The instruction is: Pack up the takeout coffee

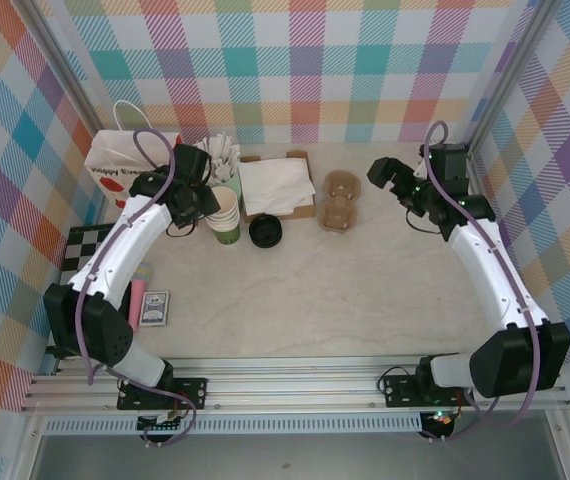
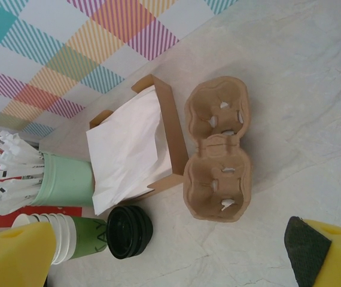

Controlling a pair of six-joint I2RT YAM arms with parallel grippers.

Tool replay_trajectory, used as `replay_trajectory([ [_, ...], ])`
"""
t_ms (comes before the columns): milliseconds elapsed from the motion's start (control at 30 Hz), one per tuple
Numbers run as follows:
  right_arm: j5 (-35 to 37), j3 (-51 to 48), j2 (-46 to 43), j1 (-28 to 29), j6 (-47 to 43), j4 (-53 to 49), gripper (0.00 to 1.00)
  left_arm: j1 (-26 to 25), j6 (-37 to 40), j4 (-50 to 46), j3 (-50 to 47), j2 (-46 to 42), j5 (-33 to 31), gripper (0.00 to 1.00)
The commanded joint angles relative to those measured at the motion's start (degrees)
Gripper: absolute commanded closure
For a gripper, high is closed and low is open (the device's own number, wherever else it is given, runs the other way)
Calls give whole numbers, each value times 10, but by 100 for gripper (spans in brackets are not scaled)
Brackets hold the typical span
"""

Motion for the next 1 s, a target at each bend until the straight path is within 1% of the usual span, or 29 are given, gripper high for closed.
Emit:
replay_trajectory([
  [0, 2, 21, 16, -1, 11, -10, 0, -4, 4, -14, 24, 22, 0, 45],
  [33, 2, 26, 20, -1, 10, -10, 0, -4, 3, -15, 27, 28, -3, 46],
  [200, 5, 48, 45, -1, 8, -15, 0, -4, 2, -3, 34, 48, -1, 54],
  [367, -2, 44, 59, -1, 16, -13, 0, -4, 9, -17, 53, 70, -13, 62],
  [433, -1, 45, 62, -1, 17, -16, 0, -4, 10, -16, 55, 75, -12, 68],
  [600, 2, 48, 61, -1, 17, -18, 0, -4, 14, -18, 60, 89, -12, 69],
  [700, 3, 50, 60, -1, 17, -19, 0, -4, 17, -19, 62, 93, -10, 79],
  [867, 9, 50, 60, -1, 23, -22, 0, -4, 23, -22, 67, 94, -13, 83],
  [967, 9, 51, 62, -1, 24, -22, 0, -4, 27, -28, 68, 93, -16, 91],
])
